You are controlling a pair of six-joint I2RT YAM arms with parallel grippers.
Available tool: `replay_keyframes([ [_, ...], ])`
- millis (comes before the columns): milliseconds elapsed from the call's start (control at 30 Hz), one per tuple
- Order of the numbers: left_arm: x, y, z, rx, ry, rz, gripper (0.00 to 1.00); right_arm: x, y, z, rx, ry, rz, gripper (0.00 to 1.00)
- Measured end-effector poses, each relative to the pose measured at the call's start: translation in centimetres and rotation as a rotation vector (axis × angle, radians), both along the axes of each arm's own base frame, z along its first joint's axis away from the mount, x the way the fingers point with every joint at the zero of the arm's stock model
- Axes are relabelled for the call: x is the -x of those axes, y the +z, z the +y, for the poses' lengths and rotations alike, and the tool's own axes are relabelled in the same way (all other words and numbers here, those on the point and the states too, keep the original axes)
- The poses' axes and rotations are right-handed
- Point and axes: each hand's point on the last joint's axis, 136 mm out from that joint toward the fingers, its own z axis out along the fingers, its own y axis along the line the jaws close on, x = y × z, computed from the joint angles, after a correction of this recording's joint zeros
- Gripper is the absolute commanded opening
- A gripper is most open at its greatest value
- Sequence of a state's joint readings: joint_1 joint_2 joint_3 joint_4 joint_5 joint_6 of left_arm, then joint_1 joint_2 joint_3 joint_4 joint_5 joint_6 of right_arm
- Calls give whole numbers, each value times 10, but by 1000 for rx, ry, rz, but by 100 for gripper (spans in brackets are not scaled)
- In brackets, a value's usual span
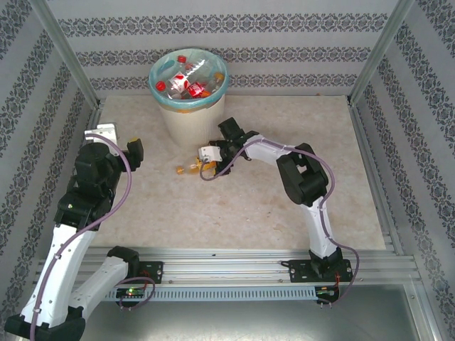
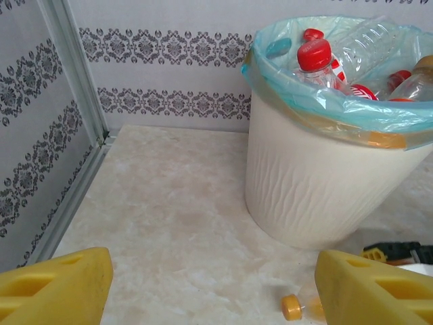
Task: Put the plastic bottles in the bin
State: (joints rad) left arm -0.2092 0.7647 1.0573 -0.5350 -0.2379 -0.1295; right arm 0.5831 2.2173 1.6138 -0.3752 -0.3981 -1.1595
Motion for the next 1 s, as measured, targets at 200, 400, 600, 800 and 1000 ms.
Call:
replay_keyframes([
  [200, 0, 1, 0, -10, -4, -4, 79, 11, -4, -1, 31, 21, 19, 55],
  [400, 0, 2, 0, -19, -7, -7, 80, 31, 1, -4, 54, 4, 42, 45],
  [600, 4, 17, -2, -31, -30, -62, 85, 77, 44, -16, 19, -43, 56, 42],
  [800, 8, 53, -19, -18, -138, -161, 84, 120, 143, -29, -204, -172, 60, 42],
  [1000, 8, 96, -68, 68, -410, -290, 85, 159, 243, -53, -528, -263, 78, 43],
])
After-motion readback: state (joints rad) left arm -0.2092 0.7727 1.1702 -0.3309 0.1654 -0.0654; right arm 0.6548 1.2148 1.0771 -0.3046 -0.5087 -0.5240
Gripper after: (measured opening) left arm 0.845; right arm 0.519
